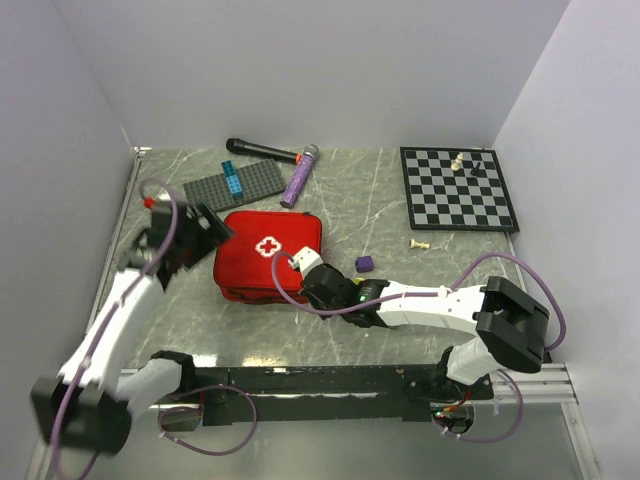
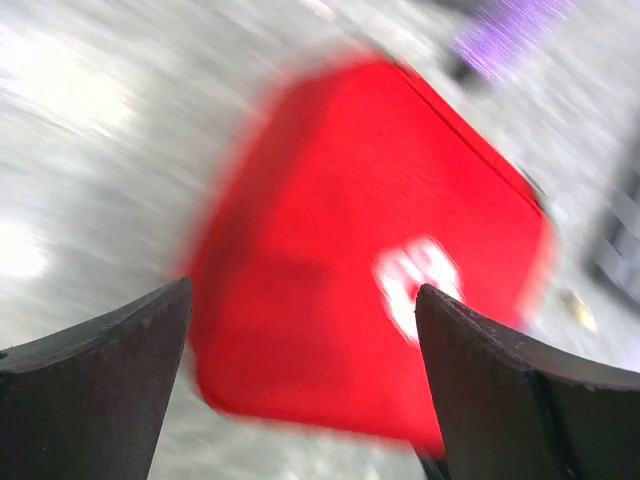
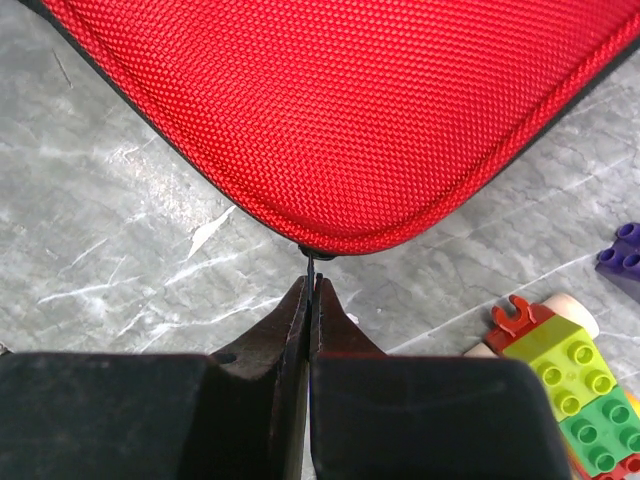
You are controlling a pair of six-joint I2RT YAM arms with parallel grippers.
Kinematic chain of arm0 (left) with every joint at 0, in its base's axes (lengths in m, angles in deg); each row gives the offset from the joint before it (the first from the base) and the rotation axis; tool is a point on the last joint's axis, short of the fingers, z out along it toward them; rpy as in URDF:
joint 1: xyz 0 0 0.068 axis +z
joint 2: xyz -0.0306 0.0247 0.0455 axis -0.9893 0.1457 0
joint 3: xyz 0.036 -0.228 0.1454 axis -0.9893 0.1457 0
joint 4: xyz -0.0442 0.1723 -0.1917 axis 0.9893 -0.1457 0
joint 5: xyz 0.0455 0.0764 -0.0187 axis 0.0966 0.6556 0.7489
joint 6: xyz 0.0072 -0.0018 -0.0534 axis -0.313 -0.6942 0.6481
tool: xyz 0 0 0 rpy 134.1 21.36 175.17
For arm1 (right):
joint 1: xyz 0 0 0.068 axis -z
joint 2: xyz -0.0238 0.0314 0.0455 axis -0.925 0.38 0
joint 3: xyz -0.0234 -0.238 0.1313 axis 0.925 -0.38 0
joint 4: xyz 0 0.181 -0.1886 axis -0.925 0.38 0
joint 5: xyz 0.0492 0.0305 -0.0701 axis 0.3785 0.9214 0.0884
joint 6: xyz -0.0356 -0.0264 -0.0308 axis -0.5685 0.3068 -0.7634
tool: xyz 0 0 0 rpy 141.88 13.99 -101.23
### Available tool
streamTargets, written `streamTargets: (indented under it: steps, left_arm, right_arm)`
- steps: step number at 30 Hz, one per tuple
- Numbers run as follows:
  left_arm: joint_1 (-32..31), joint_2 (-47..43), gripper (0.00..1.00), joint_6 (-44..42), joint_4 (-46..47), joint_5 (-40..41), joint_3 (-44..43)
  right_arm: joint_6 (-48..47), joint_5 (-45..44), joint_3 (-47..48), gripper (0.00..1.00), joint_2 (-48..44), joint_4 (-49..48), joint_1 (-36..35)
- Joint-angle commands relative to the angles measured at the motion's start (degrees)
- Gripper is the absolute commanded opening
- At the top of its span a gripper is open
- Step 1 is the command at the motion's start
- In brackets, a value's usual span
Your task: Organize the medicine kit
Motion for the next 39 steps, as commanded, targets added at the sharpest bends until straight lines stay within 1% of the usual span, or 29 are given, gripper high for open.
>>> streamTargets:
  steps: [1, 3, 6, 10, 15, 19, 21, 22, 24, 27, 29, 31, 32, 33, 35, 38, 39]
  left_arm:
    - [-13.6, -11.5, 0.96, 15.6, 0.3, -0.8, 10.2]
    - [-17.1, -14.0, 0.96, 20.0, 0.6, -2.0, 13.4]
    - [-21.5, -16.6, 0.96, 24.0, 1.5, -1.7, 16.4]
    - [-25.0, -15.5, 0.96, 27.0, 5.6, -1.7, 19.9]
    - [-25.7, -12.6, 0.96, 27.2, 12.2, -0.6, 20.1]
    - [-25.6, -9.7, 0.96, 26.3, 15.8, -0.6, 20.6]
    - [-25.6, -6.8, 0.97, 25.4, 15.5, -0.6, 20.1]
    - [-25.7, -5.4, 0.99, 24.6, 15.1, 1.0, 19.8]
    - [-25.7, -3.8, 0.93, 24.4, 13.4, 2.1, 19.5]
    - [-25.5, -4.2, 0.91, 23.5, 10.3, 5.8, 19.5]
    - [-24.0, -5.0, 0.88, 21.9, 9.0, 7.8, 19.7]
    - [-21.4, -5.3, 0.8, 19.2, 8.6, 7.9, 20.0]
    - [-19.5, -5.3, 0.74, 17.7, 8.5, 7.3, 20.2]
    - [-17.8, -5.1, 0.61, 15.9, 8.6, 6.5, 20.2]
    - [-15.2, -3.9, 0.43, 12.7, 8.7, 5.1, 20.1]
    - [-13.7, -1.6, 0.2, 8.6, 7.9, 5.5, 18.4]
    - [-13.5, -0.6, 0.14, 7.4, 7.7, 5.7, 17.9]
  right_arm:
    - [-2.1, 0.9, 3.0, 0.0, 0.5, -1.8, -0.9]
    - [-2.3, 1.0, 3.1, 0.0, 0.3, -1.8, -0.8]
    - [-2.1, 0.8, 3.2, 0.0, 0.3, -1.8, -0.8]
    - [-1.5, 1.4, 3.4, 0.0, 1.0, -1.8, -0.8]
    - [-1.1, 1.5, 3.9, 0.0, 1.1, -1.3, -1.4]
    - [-0.9, 1.4, 3.9, 0.0, 1.0, -0.5, -1.8]
    - [-0.7, 2.0, 4.0, 0.0, 1.1, -0.4, -2.3]
    - [-0.6, 2.2, 4.3, 0.0, 1.4, -0.4, -2.8]
    - [-0.8, 2.2, 5.0, 0.0, 1.8, -0.2, -3.8]
    - [-1.3, 1.5, 6.0, 0.0, 2.4, 0.4, -5.1]
    - [-1.7, 1.3, 5.5, 0.0, 2.0, 0.3, -5.1]
    - [-2.6, -0.1, 4.4, 0.0, 1.1, 0.5, -5.0]
    - [-3.2, -0.7, 3.5, 0.0, 0.4, 0.6, -4.6]
    - [-3.8, -0.9, 2.4, 0.0, -0.5, 0.5, -3.8]
    - [-4.4, 0.2, 0.0, 0.0, -2.5, 0.0, -1.5]
    - [-3.5, 1.2, -2.0, 0.0, -4.3, 0.2, 4.1]
    - [-3.0, 1.4, -2.2, 0.0, -4.5, 0.3, 5.5]
